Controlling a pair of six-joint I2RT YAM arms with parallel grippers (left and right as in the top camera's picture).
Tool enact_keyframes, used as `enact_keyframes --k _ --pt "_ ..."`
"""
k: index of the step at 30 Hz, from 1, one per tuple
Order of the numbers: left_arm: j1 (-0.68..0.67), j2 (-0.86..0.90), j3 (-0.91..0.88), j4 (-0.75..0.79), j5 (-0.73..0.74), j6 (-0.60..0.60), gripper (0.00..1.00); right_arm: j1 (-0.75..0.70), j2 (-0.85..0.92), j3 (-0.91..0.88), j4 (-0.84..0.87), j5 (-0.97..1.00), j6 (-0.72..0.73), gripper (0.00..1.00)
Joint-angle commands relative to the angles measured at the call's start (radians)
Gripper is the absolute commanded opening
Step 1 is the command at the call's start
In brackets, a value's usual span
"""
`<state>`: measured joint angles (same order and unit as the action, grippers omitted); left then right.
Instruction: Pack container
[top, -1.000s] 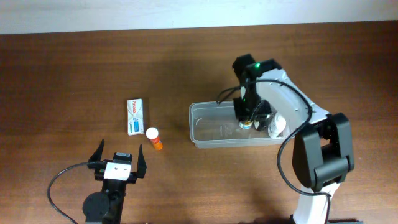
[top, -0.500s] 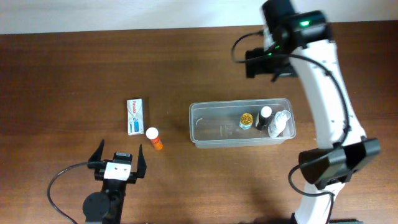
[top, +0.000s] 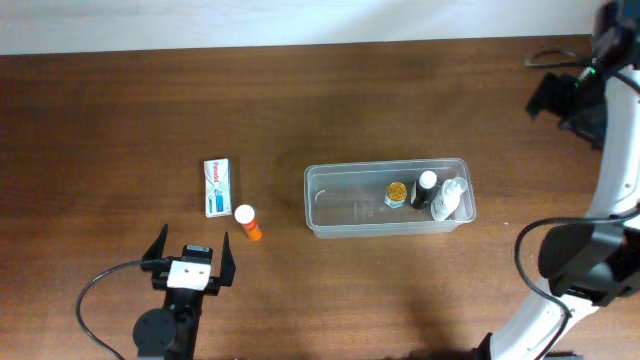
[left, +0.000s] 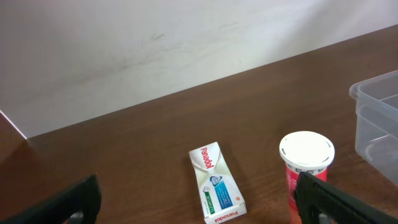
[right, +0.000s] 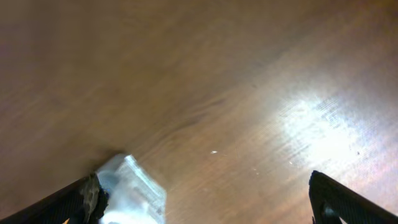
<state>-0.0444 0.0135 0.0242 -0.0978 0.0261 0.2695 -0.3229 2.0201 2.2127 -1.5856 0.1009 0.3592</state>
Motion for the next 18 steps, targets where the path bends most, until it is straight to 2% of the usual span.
enact_keyframes --k 1,9,14,18 --pt "0.006 -0.008 -0.005 0.000 0.011 0.001 0.99 -0.051 -0.003 -0.087 0.041 0.009 0.016 0.98" --pt "0.006 -0.008 -0.005 0.000 0.011 0.001 0.99 -0.132 -0.003 -0.244 0.145 0.008 0.017 0.98" --pt "0.006 -0.008 -0.005 0.007 0.012 0.001 0.99 -0.135 -0.003 -0.248 0.147 0.001 0.016 0.98" --pt "0.006 -0.008 -0.003 0.059 0.089 0.000 0.99 -0.135 -0.003 -0.248 0.147 0.001 0.016 0.98"
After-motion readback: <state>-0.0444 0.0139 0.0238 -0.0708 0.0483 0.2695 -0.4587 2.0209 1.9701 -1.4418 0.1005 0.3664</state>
